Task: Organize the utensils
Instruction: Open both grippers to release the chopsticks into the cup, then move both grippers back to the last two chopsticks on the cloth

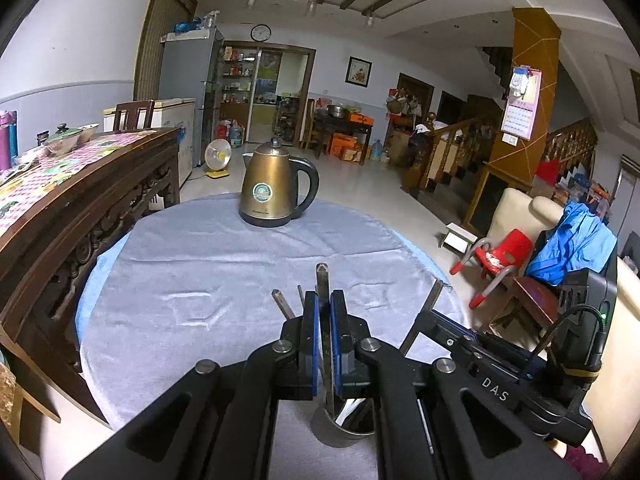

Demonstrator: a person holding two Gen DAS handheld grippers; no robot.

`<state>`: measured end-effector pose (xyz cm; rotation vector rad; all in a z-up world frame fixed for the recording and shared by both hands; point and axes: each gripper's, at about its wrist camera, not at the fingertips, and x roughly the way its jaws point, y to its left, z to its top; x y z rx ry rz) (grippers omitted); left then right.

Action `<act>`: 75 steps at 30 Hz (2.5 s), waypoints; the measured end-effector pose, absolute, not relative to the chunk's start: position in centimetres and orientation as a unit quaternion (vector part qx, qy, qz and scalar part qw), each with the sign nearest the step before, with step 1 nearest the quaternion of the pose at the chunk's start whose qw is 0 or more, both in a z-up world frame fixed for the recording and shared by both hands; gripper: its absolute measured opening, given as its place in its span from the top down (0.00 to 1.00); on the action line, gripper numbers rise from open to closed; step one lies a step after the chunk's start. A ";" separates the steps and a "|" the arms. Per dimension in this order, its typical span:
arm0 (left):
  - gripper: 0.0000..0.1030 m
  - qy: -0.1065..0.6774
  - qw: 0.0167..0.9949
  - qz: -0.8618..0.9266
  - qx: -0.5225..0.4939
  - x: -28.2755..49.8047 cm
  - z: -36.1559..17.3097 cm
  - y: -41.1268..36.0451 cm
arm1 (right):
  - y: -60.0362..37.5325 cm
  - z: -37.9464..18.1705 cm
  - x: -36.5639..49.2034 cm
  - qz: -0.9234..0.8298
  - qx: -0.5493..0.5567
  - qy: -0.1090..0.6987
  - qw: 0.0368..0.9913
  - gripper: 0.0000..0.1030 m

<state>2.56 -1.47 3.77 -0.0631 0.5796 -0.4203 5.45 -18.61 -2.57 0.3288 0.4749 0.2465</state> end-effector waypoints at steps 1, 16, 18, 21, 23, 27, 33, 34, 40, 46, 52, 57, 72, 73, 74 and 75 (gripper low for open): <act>0.94 0.283 0.937 -0.202 -0.028 2.6 3.7 -1.5 | -18.6 -2.7 5.5 0.121 0.162 0.236 0.950 0.94; 0.92 0.295 0.940 -0.173 -0.006 2.9 2.8 -1.3 | -18.6 -2.8 5.1 0.121 0.163 0.239 0.949 0.94; 0.92 0.298 0.940 -0.168 -0.004 3.0 2.5 -1.3 | -18.6 -2.8 4.9 0.121 0.163 0.238 0.950 0.94; 0.92 0.302 0.938 -0.168 -0.005 3.0 2.4 -1.3 | -18.8 -2.8 4.7 0.122 0.165 0.238 0.949 0.93; 0.92 0.304 0.938 -0.168 -0.006 3.0 2.3 -1.3 | -18.9 -2.8 4.6 0.122 0.165 0.237 0.950 0.93; 0.91 0.304 0.938 -0.168 -0.006 3.1 2.2 -1.3 | -18.9 -2.8 4.5 0.124 0.167 0.239 0.949 0.93; 0.86 0.305 0.939 -0.161 0.001 3.1 1.9 -1.3 | -19.4 -2.9 4.6 0.128 0.177 0.253 0.943 0.92; 0.79 0.307 0.938 -0.160 0.000 3.2 1.8 -1.2 | -19.6 -2.8 4.5 0.124 0.175 0.251 0.944 0.92; 0.61 0.308 0.940 -0.150 -0.003 3.4 1.5 -0.8 | -21.4 -2.6 4.5 0.111 0.197 0.246 0.943 0.90; 0.52 0.314 0.939 -0.140 -0.010 4.0 1.0 0.1 | -22.6 -2.7 4.4 0.106 0.213 0.245 0.940 0.90; 0.48 0.304 0.945 -0.119 -0.025 4.2 0.7 2.3 | -23.5 -2.3 3.9 0.097 0.217 0.228 0.944 0.90; 0.44 0.301 0.949 -0.090 -0.030 4.7 0.1 4.3 | -25.7 -2.0 3.6 0.069 0.232 0.214 0.946 0.86; 0.44 0.384 0.922 -0.034 -0.031 7.6 -6.2 6.7 | -28.2 -7.3 6.8 0.043 0.282 0.296 0.912 0.81; 0.44 0.387 0.921 -0.034 -0.030 7.7 -6.5 6.8 | -28.2 -7.6 7.0 0.043 0.282 0.300 0.910 0.81; 0.44 0.391 0.919 -0.032 -0.030 8.0 -6.9 6.8 | -28.3 -8.0 7.3 0.042 0.283 0.305 0.908 0.81; 0.44 0.396 0.917 -0.031 -0.030 8.2 -7.2 6.9 | -28.3 -8.4 7.4 0.042 0.284 0.309 0.907 0.81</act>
